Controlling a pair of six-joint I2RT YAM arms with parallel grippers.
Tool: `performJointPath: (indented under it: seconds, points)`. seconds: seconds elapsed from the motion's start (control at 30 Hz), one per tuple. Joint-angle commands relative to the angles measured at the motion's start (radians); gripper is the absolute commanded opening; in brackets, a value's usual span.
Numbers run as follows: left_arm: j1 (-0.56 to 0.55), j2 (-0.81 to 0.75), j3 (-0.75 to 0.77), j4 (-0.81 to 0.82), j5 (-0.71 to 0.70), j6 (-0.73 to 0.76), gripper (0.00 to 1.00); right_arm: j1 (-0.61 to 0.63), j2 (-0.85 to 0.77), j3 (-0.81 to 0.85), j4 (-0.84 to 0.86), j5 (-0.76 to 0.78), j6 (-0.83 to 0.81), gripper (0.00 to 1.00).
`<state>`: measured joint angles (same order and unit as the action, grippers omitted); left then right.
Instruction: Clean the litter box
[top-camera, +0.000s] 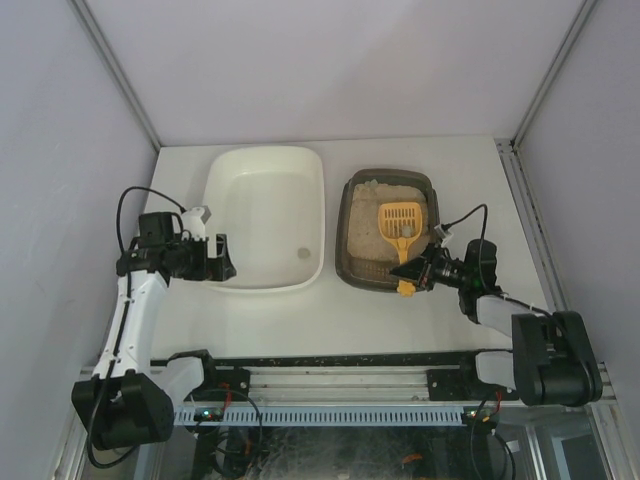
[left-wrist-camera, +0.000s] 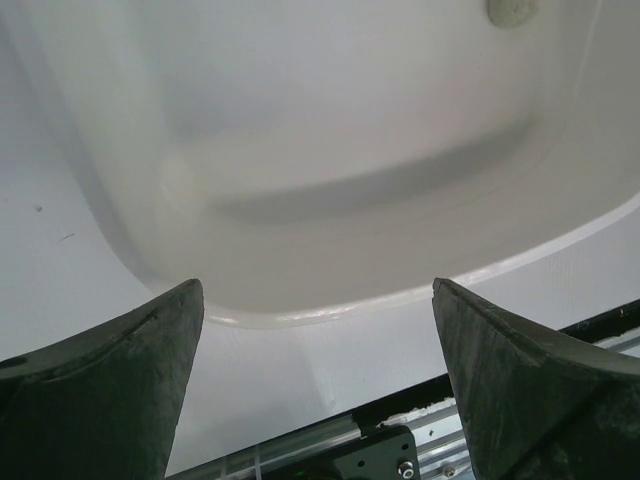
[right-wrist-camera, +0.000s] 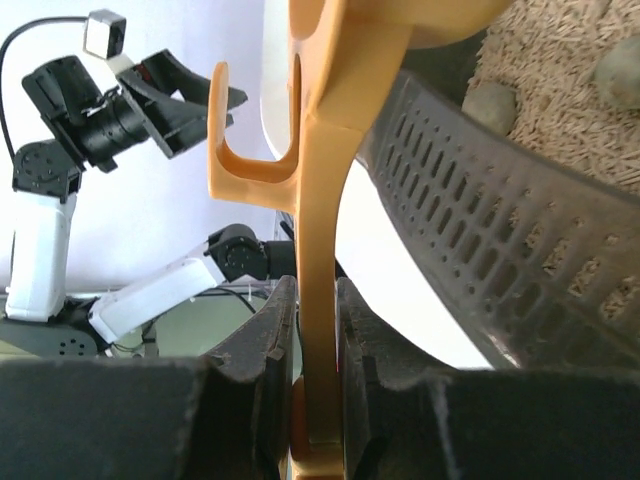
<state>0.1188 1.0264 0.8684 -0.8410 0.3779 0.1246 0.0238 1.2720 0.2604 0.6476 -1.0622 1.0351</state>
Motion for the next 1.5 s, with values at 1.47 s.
performJointPath:
  seconds: [1.47]
  points:
    - [0.133, 0.114, 0.272, -0.128, 0.037, 0.049, 1.00, 1.254, 0.631, 1.460, -1.821, 1.898, -0.762, 0.00]
